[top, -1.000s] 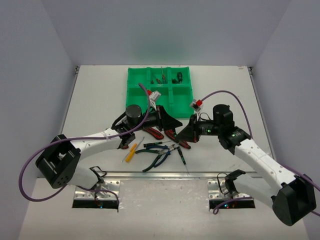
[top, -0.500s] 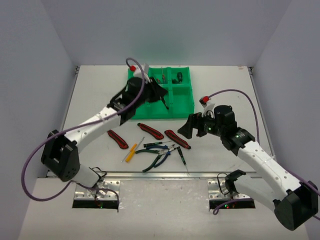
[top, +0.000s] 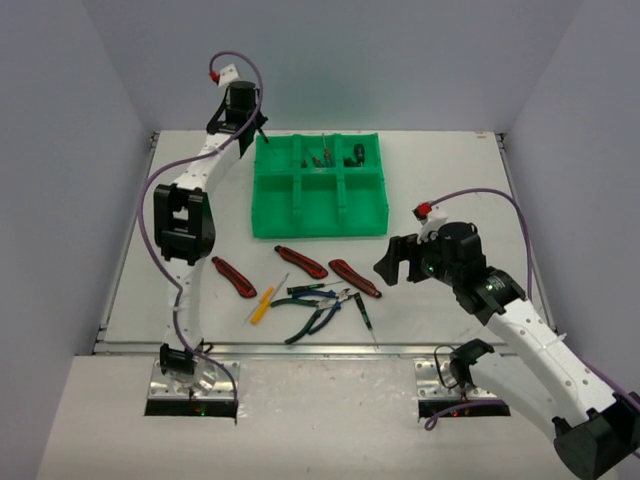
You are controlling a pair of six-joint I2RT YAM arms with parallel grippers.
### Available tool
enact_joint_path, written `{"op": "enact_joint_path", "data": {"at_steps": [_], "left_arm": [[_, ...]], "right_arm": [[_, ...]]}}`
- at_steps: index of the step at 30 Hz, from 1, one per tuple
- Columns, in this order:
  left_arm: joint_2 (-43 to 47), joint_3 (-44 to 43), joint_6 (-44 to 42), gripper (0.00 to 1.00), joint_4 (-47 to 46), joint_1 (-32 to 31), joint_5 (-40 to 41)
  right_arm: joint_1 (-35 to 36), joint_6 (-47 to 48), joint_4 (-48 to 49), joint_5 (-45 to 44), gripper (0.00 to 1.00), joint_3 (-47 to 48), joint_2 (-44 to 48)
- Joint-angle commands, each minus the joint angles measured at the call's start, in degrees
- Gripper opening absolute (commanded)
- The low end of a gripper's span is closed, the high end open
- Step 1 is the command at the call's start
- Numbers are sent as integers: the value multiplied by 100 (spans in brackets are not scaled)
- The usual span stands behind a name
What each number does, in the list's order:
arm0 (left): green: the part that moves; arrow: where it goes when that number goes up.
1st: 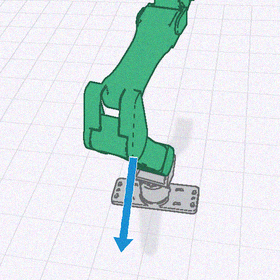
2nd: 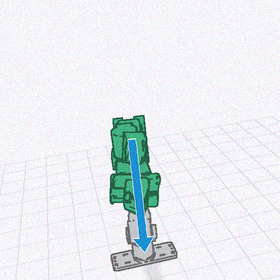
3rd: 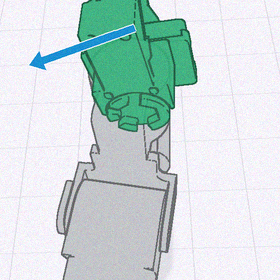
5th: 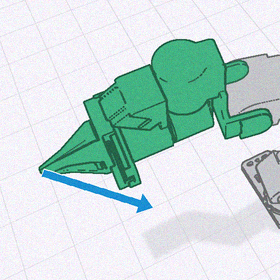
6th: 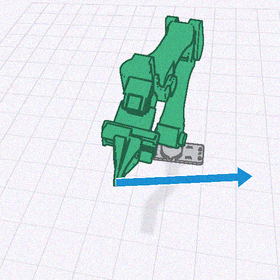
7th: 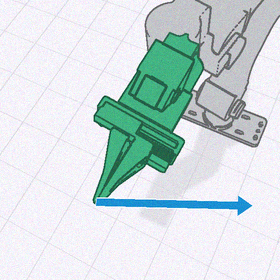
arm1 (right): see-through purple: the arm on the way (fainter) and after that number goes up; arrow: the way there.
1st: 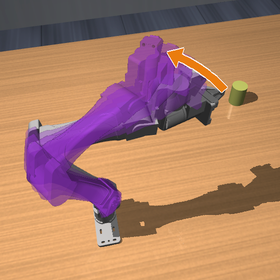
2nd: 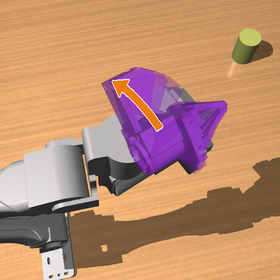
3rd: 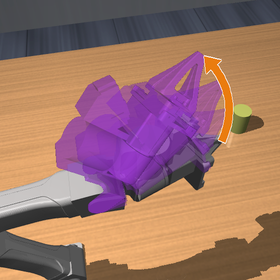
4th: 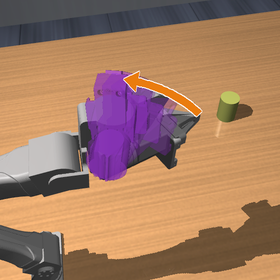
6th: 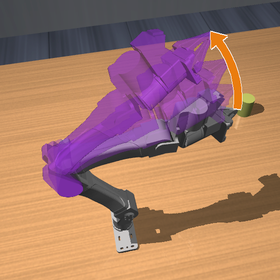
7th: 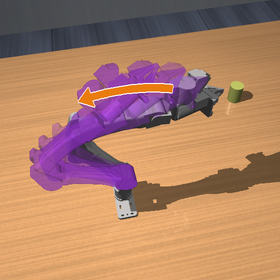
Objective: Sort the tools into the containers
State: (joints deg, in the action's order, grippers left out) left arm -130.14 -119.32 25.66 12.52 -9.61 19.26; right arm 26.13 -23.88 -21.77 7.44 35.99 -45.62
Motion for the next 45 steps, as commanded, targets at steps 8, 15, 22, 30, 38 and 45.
{"op": "enact_joint_path", "data": {"at_steps": [8,15,22,30,38,45], "left_arm": [[-572,-621,7,0,-102,-50,-793],[-382,-670,94,40,331,-68,-1620],[470,-659,64,100,611,-97,-1768],[2889,798,-50,100,669,-297,-1474],[6855,5367,633,100,-699,-606,-1501],[8014,6721,512,100,-29,-613,-1698]], "right_arm": [[12,131,47,-7,99,-14,173],[11,79,23,-13,99,-31,-82],[21,-135,15,246,99,3,-464],[753,-688,-345,-684,97,-87,-838],[1952,-1204,-175,-1840,74,-246,-1870],[2502,-1350,189,-1929,54,-183,-3045]]}}
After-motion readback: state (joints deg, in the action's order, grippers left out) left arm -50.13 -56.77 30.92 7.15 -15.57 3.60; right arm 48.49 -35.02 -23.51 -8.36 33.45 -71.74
